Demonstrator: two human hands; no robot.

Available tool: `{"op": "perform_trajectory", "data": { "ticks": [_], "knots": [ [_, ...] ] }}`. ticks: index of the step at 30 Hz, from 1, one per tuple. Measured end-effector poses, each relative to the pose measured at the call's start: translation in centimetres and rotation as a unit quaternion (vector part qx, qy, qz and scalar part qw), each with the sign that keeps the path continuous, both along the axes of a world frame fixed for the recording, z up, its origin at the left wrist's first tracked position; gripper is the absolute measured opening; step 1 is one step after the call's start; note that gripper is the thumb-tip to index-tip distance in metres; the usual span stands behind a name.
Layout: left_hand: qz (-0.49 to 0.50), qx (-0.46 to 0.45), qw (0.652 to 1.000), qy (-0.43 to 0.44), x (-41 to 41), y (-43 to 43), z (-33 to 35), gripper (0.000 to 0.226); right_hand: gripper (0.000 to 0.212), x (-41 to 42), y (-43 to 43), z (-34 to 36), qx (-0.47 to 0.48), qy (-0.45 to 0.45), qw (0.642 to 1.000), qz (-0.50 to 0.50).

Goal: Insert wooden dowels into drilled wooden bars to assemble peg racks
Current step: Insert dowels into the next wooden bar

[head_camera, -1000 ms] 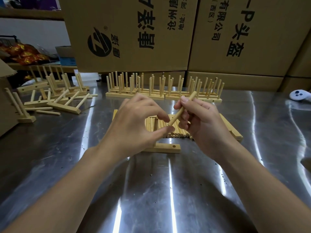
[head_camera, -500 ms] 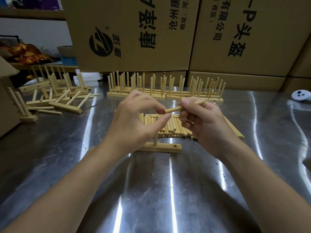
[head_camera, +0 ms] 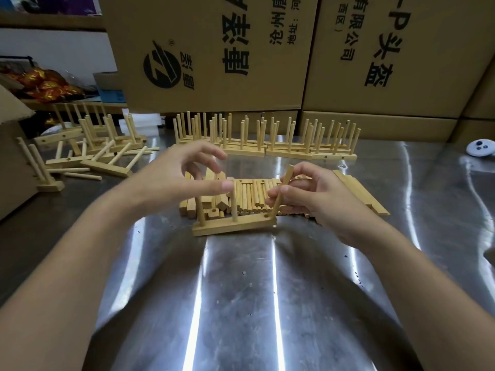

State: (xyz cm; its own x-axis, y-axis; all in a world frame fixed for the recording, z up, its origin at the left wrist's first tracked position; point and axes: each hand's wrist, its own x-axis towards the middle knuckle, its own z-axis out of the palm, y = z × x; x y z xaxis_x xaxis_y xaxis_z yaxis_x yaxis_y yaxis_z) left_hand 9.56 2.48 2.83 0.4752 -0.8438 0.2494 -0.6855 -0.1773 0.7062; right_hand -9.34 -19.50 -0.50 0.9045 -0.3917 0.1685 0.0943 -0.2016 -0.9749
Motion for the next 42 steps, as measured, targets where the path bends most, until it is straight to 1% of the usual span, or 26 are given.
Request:
{"op": "perform_trajectory", "data": {
  "ticks": [4,7,11,13,18,26,29,33,39,42],
  "knots": [
    [-0.019,0.034,0.998,0.042,0.3,0.1,-0.7,0.063,0.017,0.0,0.4,-0.3,-0.031,0.005,0.999,-0.015],
    [-0.024,0.074,0.996,0.050,0.3,0.0,-1.1,0.062,0.014,0.1,0.4,-0.6,-0.059,-0.009,0.998,-0.021],
    [-0.033,0.109,0.992,0.050,0.9,0.1,-1.4,0.050,0.010,0.6,0.6,-1.3,-0.080,-0.012,0.997,-0.021],
    [-0.038,0.111,0.991,0.062,1.2,0.1,-1.6,0.046,0.010,0.9,0.7,-1.7,-0.104,0.000,0.994,-0.021],
    [-0.033,0.110,0.988,0.101,1.6,0.0,-2.1,0.043,0.009,1.1,0.6,-2.2,-0.141,0.004,0.990,-0.028],
    [-0.029,0.120,0.988,0.093,1.3,-0.4,-2.5,0.030,0.012,1.3,1.5,-2.5,-0.157,-0.013,0.986,-0.053],
    [-0.032,0.118,0.988,0.093,1.3,-0.5,-2.5,0.030,0.014,1.2,1.8,-2.4,-0.191,-0.010,0.979,-0.068],
    [-0.033,0.111,0.990,0.086,1.3,-0.7,-2.7,0.031,0.016,1.0,2.0,-2.2,-0.202,0.000,0.977,-0.060],
    [-0.037,0.107,0.990,0.089,1.3,-1.0,-2.9,0.031,0.013,0.9,1.2,-1.4,-0.239,0.025,0.968,-0.075],
    [-0.029,0.106,0.991,0.083,1.3,-1.0,-3.1,0.031,0.014,1.2,0.9,-1.2,-0.274,0.037,0.958,-0.071]
  ]
}}
